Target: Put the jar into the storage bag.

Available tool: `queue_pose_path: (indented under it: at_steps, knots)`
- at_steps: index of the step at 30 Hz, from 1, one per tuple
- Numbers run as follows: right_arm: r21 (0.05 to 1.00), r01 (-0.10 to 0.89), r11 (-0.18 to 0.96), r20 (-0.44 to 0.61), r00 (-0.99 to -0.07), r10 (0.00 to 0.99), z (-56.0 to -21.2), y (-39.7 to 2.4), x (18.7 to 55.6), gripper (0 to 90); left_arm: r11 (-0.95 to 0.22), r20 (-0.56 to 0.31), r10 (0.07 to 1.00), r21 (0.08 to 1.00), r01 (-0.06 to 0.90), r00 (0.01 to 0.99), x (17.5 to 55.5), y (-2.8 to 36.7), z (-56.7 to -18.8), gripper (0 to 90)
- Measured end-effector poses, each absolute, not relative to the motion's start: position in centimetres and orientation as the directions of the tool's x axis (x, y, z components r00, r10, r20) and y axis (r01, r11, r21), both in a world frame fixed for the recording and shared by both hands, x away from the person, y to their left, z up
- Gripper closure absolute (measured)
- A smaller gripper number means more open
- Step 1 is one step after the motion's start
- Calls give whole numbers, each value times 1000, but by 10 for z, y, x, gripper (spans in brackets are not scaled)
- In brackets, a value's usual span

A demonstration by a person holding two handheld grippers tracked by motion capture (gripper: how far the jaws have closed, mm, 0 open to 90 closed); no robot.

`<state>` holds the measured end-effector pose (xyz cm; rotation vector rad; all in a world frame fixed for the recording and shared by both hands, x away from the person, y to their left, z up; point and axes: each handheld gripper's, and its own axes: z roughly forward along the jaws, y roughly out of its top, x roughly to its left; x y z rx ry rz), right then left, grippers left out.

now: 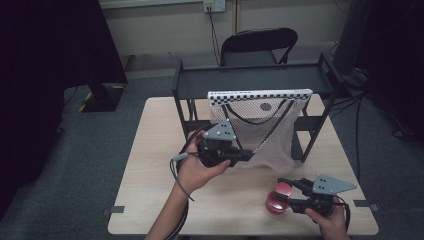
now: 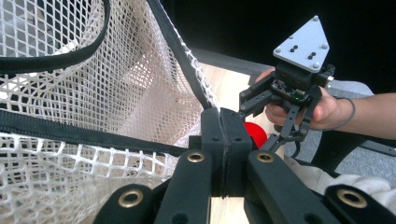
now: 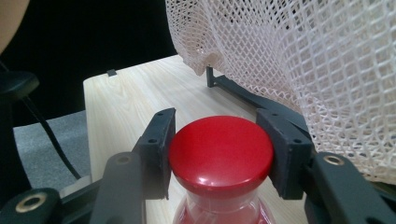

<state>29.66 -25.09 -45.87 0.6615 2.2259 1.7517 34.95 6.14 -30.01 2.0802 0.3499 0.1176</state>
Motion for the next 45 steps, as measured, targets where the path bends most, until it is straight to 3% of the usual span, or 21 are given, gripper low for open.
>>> queue_pose_path:
  at_steps: [7, 26, 45]
  knots:
    - [960, 222, 172, 116, -871, 477, -442, -256, 296, 495, -473, -64, 288, 858, 200, 955, 350, 62, -300, 898]
    - [966, 167, 200, 52, -876, 480, -356, -277, 300, 496, -475, -66, 286, 857, 202, 956, 351, 62, -301, 897]
    - [981, 83, 178, -8, -890, 455, -283, -259, 316, 496, -476, -70, 272, 857, 197, 960, 350, 62, -300, 897]
